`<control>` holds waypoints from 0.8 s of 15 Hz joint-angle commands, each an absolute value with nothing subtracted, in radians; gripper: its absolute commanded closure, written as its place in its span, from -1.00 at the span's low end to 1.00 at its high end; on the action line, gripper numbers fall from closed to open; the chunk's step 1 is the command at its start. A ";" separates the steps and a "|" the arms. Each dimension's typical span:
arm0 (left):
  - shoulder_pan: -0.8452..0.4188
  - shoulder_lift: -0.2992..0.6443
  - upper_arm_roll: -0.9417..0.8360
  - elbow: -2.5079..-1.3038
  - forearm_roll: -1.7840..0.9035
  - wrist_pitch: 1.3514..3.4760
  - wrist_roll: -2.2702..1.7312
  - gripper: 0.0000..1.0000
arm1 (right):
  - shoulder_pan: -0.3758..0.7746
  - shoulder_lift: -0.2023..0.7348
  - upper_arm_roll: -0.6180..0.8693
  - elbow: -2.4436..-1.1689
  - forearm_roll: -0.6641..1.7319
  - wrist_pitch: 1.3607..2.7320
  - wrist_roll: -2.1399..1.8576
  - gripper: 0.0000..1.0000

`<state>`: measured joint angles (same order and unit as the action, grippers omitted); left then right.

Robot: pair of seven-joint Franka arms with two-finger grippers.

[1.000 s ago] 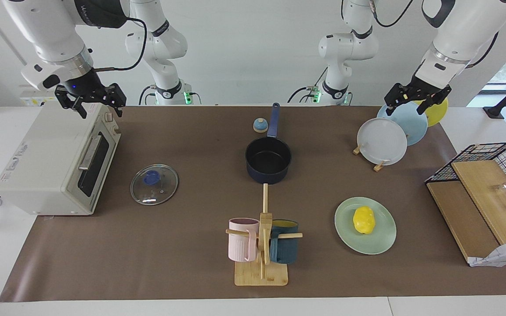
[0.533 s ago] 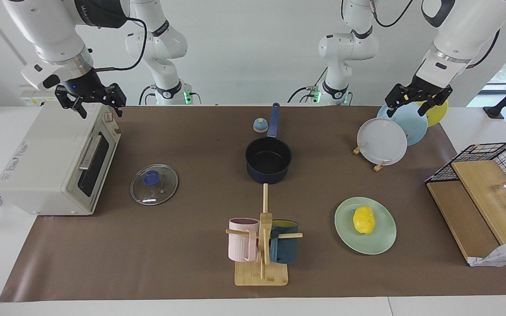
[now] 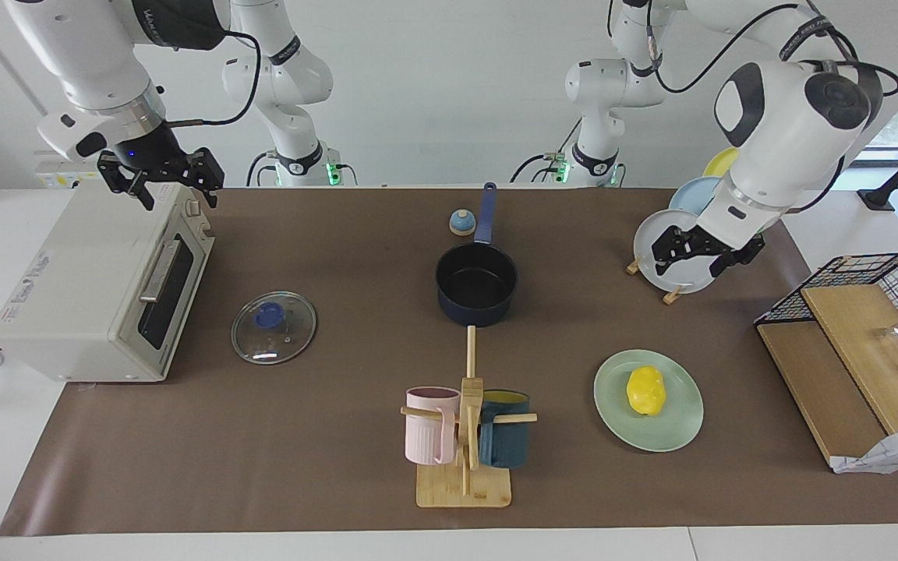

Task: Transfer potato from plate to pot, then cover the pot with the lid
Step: 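Reach the left gripper down to the yellow potato on the plate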

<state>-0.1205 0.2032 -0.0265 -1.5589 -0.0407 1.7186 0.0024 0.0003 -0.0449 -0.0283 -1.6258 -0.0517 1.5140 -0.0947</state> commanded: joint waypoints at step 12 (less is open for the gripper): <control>-0.130 0.566 -0.014 -1.451 0.025 2.083 0.100 -1.00 | -0.017 -0.057 -0.020 -1.634 -0.032 1.502 -0.097 -1.00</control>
